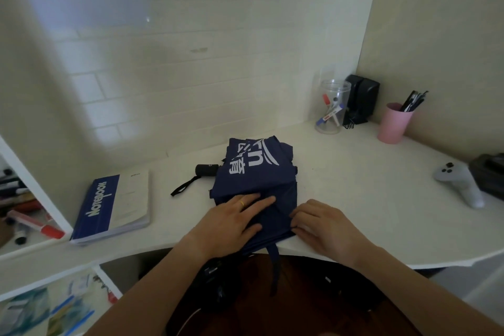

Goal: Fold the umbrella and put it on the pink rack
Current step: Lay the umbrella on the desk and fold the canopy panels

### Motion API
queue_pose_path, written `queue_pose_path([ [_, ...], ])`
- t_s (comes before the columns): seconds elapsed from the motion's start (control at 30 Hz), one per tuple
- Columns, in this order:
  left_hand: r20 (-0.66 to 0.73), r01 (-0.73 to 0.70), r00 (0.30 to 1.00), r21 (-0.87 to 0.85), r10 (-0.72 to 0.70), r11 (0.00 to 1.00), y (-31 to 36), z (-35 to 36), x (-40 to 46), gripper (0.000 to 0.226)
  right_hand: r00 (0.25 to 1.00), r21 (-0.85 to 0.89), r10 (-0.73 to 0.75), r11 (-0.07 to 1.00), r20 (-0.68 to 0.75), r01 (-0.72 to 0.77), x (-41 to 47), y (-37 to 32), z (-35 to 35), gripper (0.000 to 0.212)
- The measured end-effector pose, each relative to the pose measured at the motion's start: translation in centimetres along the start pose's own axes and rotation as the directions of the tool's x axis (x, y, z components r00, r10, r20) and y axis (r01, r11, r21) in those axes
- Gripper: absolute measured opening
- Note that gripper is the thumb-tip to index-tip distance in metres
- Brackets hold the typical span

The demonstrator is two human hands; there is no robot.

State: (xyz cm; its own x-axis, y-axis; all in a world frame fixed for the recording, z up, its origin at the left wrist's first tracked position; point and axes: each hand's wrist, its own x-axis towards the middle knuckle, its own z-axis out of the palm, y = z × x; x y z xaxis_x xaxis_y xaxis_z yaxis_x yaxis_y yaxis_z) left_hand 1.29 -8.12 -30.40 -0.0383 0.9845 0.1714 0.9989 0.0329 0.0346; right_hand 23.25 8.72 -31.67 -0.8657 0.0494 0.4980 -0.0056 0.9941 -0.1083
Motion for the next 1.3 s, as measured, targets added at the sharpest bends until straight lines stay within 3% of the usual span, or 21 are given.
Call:
queue_pose_path([
  [0.03, 0.009, -0.009, 1.0, 0.044, 0.009, 0.999, 0.1, 0.2, -0.1, 0.055, 0.998, 0.052, 0.056, 0.997, 0.012, -0.056, 0.0, -0.2, 0.2, 0.006],
  [0.1, 0.028, -0.015, 1.0, 0.104, 0.012, 0.994, 0.2, 0.6, -0.2, 0.053, 0.941, 0.269, 0.338, 0.908, -0.019, -0.321, 0.4, -0.8, 0.1, 0.008],
  [0.2, 0.037, -0.001, 0.999, 0.108, -0.003, 0.994, 0.2, 1.2, -0.5, 0.054, 0.628, 0.573, 0.778, 0.502, 0.028, -0.648, 2.2, -1.3, -0.4, 0.024],
  [0.27, 0.032, 0.005, 0.999, 0.106, -0.008, 0.994, 0.2, 1.4, -0.5, 0.054, 0.481, 0.64, 0.857, 0.266, 0.185, -0.721, 3.5, -1.2, -0.5, 0.035],
  [0.33, 0.03, 0.016, 0.999, 0.113, -0.019, 0.993, 0.2, 1.6, -0.5, 0.055, 0.455, 0.631, 0.853, 0.209, 0.256, -0.747, 4.3, -1.4, -0.2, 0.039],
  [0.47, 0.039, 0.032, 0.999, 0.085, -0.035, 0.996, 0.2, 1.9, -0.4, 0.054, 0.472, 0.563, 0.845, 0.27, 0.25, -0.781, 4.4, -2.2, 0.2, 0.038],
  [0.57, 0.068, 0.035, 0.997, 0.06, -0.039, 0.998, 0.0, 2.2, -0.4, 0.055, 0.538, 0.332, 0.806, 0.451, 0.248, -0.829, 3.9, -2.1, -0.4, 0.033],
  [0.63, 0.075, 0.032, 0.996, 0.06, -0.037, 0.998, -0.1, 2.5, -0.4, 0.056, 0.711, 0.161, 0.7, 0.696, 0.066, -0.7, 4.2, -2.6, -0.7, 0.025],
  [0.7, 0.068, 0.026, 0.997, 0.055, -0.03, 0.998, -0.2, 2.6, -0.3, 0.057, 0.894, 0.114, 0.434, 0.899, -0.113, -0.422, 5.2, -3.2, -0.6, 0.016],
  [0.77, 0.052, 0.017, 0.998, 0.053, -0.02, 0.998, -0.2, 2.6, -0.4, 0.057, 0.969, 0.084, 0.247, 0.965, 0.009, -0.247, 5.6, -2.8, 0.2, 0.026],
  [0.87, 0.037, 0.022, 0.999, 0.07, -0.024, 0.997, -0.3, 2.9, -0.6, 0.062, 0.896, -0.103, 0.284, 0.959, 0.342, -0.265, 4.2, -1.2, 1.9, 0.063],
  [0.97, 0.041, 0.054, 0.998, 0.044, -0.056, 0.998, -1.0, 3.0, 0.1, 0.071, 0.793, -0.154, 0.363, 0.931, 0.489, -0.331, 3.6, -0.3, 2.6, 0.086],
  [1.1, 0.073, 0.068, 0.995, 0.027, -0.07, 0.997, -1.8, 2.5, 0.9, 0.075, 0.713, -0.221, 0.427, 0.903, 0.556, -0.368, 5.3, -0.8, 1.6, 0.084],
  [1.17, 0.089, 0.065, 0.994, 0.005, -0.065, 0.998, -1.7, 2.9, 0.3, 0.075, 0.664, -0.159, 0.457, 0.874, 0.592, -0.459, 6.5, -1.0, 0.1, 0.08],
  [1.2, 0.086, 0.066, 0.994, -0.012, -0.064, 0.998, -1.6, 3.1, 0.0, 0.074, 0.685, -0.084, 0.498, 0.836, 0.532, -0.542, 7.4, -1.0, -0.9, 0.072],
  [1.27, 0.087, 0.081, 0.993, -0.033, -0.078, 0.996, -1.7, 3.2, -0.3, 0.071, 0.755, 0.165, 0.638, 0.737, 0.152, -0.656, 10.0, -0.6, -2.5, 0.048],
  [1.3, 0.092, 0.087, 0.992, -0.038, -0.083, 0.995, -1.7, 3.2, -0.2, 0.07, 0.704, 0.254, 0.709, 0.687, -0.03, -0.681, 11.5, 0.1, -3.0, 0.042],
])
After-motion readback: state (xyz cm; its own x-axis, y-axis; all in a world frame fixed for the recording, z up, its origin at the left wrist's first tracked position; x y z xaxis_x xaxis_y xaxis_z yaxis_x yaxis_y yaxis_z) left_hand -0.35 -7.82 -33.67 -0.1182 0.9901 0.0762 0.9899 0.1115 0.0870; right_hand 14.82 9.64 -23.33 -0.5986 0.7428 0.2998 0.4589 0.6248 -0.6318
